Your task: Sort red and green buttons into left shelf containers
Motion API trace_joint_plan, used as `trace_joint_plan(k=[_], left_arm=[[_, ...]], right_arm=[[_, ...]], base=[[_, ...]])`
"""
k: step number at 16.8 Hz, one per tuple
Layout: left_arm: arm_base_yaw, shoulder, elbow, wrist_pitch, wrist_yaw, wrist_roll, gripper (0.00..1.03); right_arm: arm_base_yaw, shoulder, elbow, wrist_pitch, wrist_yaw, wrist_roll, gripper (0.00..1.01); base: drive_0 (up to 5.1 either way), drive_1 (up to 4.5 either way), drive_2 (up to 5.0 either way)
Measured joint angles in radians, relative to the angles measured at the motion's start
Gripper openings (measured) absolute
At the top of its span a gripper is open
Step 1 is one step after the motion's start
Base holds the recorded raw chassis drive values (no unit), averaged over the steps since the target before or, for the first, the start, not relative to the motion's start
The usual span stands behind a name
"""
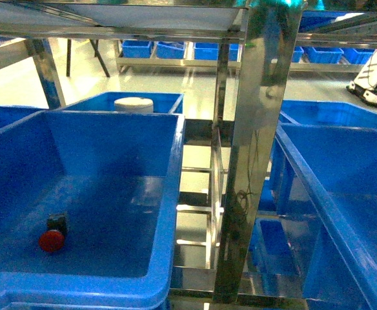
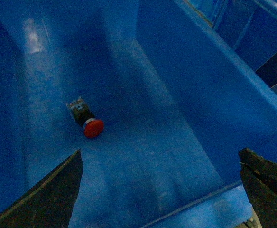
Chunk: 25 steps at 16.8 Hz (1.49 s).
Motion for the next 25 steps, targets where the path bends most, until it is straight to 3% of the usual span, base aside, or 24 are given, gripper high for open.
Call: trace_joint_plan(k=[1,2,3,4,5,6,7,8,9,10,11,13,14,18,25], left_arm=[[-0.001,-0.046,-0.012,-0.016,-0.001,-0.005,0.98],[0.036,-0.264,-0.089,-0.103,0.008,-0.041,0.98],[0.108,-0.583,-0.153,-0.132,-0.002,-0.164,0.98],[0.094,-0.682,-0.154,-0.135,-0.003,-0.21,0.98],[0.09,-0.7,-0.151,-0.131,0.002,-0.224,0.98],[0.09,-0.687,-0.153,-0.137,-0.002,-0.235,0.98],[0.04,-0.769,-0.249,0.05,-0.166,-0.236,0.86],[-0.011,-0.867,-0.328,0.113,-0.263,-0.237,0.74],[-0.044,-0.908,-0.343,0.151,-0.333,-0.237,0.63],[-0.108,-0.914,-0.353,0.148,-0.434,-0.237,0.48],[-0.19,-0.925,-0.373,0.147,-0.486,-0.237,0.39],[-0.206,-0.94,-0.405,0.152,-0.51,-0.237,0.15],[-0.204,-0.948,-0.409,0.153,-0.512,-0.237,0.12],[-0.2,-0.961,-0.417,0.16,-0.509,-0.24,0.01],[-0.203,-0.995,-0.465,0.169,-0.508,-0.239,0.02]], right_arm=[[0.0,0.0,0.0,0.0,0.0,0.0,0.98],[0.0,0.0,0.0,0.0,0.0,0.0,0.98],[0.0,0.0,0.0,0.0,0.0,0.0,0.98],[0.0,0.0,0.0,0.0,0.0,0.0,0.98],[0.0,0.0,-0.001,0.006,0.001,0.002,0.98],[0.019,-0.048,-0.04,0.157,0.048,0.035,0.91],[0.06,-0.183,-0.084,0.305,0.105,0.104,0.76],[0.114,-0.179,-0.084,0.307,0.191,0.137,0.64],[0.207,-0.183,-0.091,0.294,0.264,0.153,0.53],[0.237,-0.183,-0.092,0.307,0.267,0.161,0.38],[0.233,-0.183,-0.092,0.296,0.29,0.166,0.29],[0.23,-0.183,-0.092,0.303,0.286,0.168,0.05],[0.23,-0.183,-0.092,0.303,0.287,0.167,0.01],[0.23,-0.183,-0.092,0.302,0.286,0.171,0.02],[0.23,-0.183,-0.092,0.302,0.286,0.171,0.02]], base=[[0.0,0.0,0.0],[0.0,0.0,0.0],[0.0,0.0,0.0],[0.0,0.0,0.0],[0.0,0.0,0.0],[0.0,0.0,0.0],[0.0,0.0,0.0],[0.0,0.0,0.0],[0.0,0.0,0.0],[0.0,0.0,0.0],[0.0,0.0,0.0],[0.0,0.0,0.0],[0.0,0.0,0.0],[0.0,0.0,0.0],[0.0,0.0,0.0]])
